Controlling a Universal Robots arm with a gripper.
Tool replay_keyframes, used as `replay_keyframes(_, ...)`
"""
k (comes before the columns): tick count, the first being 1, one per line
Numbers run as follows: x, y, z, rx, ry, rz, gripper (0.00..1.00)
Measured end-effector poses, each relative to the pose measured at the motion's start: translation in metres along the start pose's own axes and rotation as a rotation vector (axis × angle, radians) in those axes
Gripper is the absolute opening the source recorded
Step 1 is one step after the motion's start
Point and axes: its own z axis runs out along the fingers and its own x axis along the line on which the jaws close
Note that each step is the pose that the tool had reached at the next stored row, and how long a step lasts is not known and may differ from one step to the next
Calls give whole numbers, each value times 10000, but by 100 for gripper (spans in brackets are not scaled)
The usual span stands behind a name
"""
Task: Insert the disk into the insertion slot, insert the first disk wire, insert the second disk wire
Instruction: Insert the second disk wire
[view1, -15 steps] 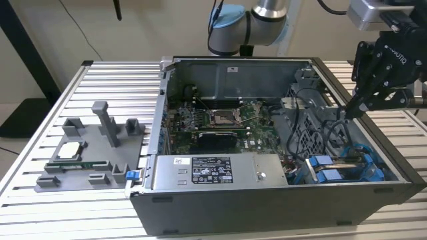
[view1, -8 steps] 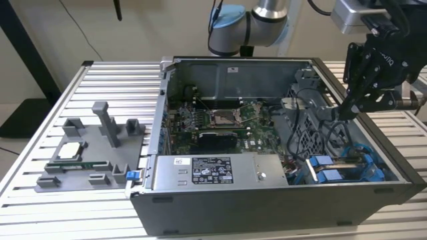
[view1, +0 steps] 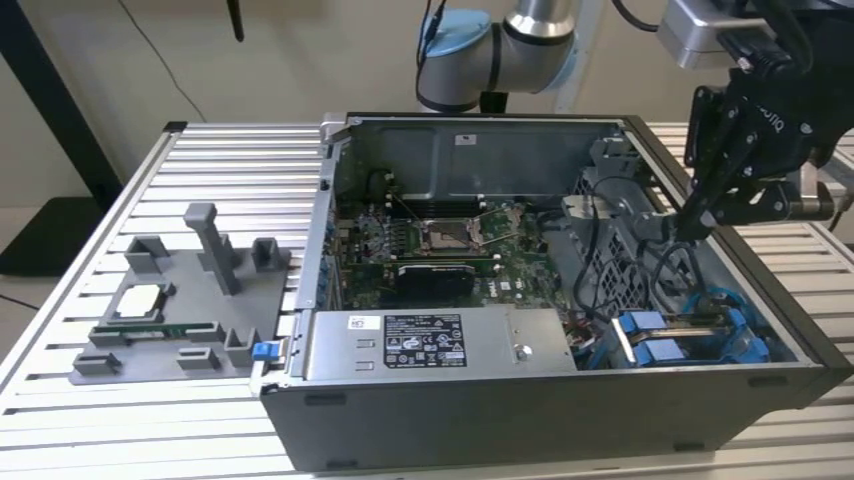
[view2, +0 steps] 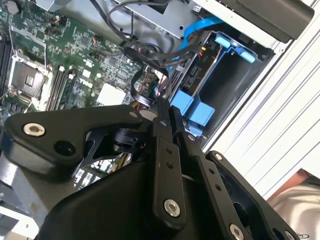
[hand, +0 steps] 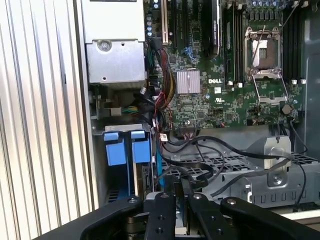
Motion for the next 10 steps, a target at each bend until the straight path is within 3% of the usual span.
replay_keyframes(5, 9, 39, 39, 35, 148, -10, 0)
replay_keyframes(10, 20, 42, 122, 64, 206, -8, 0)
